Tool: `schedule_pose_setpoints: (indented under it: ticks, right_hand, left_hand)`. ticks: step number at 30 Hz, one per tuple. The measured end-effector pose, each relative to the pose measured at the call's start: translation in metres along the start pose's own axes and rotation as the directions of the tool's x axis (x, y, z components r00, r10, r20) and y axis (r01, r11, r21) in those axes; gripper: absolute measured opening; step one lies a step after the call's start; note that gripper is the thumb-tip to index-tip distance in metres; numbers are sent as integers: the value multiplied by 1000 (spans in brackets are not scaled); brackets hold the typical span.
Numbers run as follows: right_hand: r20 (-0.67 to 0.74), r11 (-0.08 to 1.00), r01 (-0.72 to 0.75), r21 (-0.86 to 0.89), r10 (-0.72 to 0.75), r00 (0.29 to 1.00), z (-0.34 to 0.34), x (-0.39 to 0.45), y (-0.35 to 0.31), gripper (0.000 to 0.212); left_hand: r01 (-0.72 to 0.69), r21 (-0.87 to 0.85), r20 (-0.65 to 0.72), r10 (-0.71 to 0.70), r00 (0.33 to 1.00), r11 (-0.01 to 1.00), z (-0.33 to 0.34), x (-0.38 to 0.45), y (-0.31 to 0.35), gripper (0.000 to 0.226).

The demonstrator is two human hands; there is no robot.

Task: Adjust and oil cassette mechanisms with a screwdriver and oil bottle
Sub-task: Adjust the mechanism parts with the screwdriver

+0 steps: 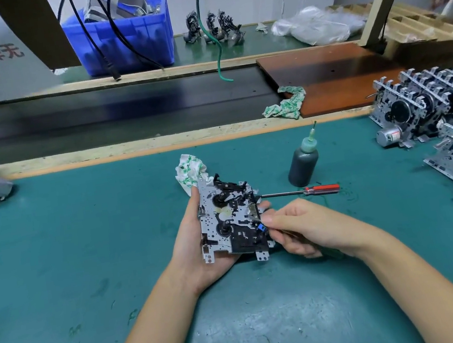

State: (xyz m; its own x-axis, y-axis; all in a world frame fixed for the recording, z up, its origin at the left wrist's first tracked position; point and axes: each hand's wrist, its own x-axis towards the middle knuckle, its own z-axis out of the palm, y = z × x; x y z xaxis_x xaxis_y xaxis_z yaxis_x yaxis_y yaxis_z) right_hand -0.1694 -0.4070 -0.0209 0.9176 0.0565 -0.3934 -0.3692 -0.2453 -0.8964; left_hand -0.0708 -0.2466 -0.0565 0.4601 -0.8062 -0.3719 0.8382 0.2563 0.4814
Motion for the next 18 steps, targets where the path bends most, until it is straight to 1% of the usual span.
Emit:
schedule_pose_setpoints:
  ticks: [4,8,12,18]
  right_hand:
    - [-46,1000,10,-6,-10,999,2,0,-1,47]
    - [-66,999,-20,27,22,998,5,0,-1,46]
    - [-98,999,25,-45,-29,995,7,2,-2,48]
    - [-52,1000,16,8,-16,999,5,5,2,48]
  left_hand:
    - [12,7,-1,-12,1000,1000,1,0,0,77]
    - [17,19,-14,-17,1000,1000,2,-1,1,78]
    - [15,5,-39,-15,999,1000,3,-1,1,77]
    - [14,26,-47,-13,999,1000,4,-2,2,77]
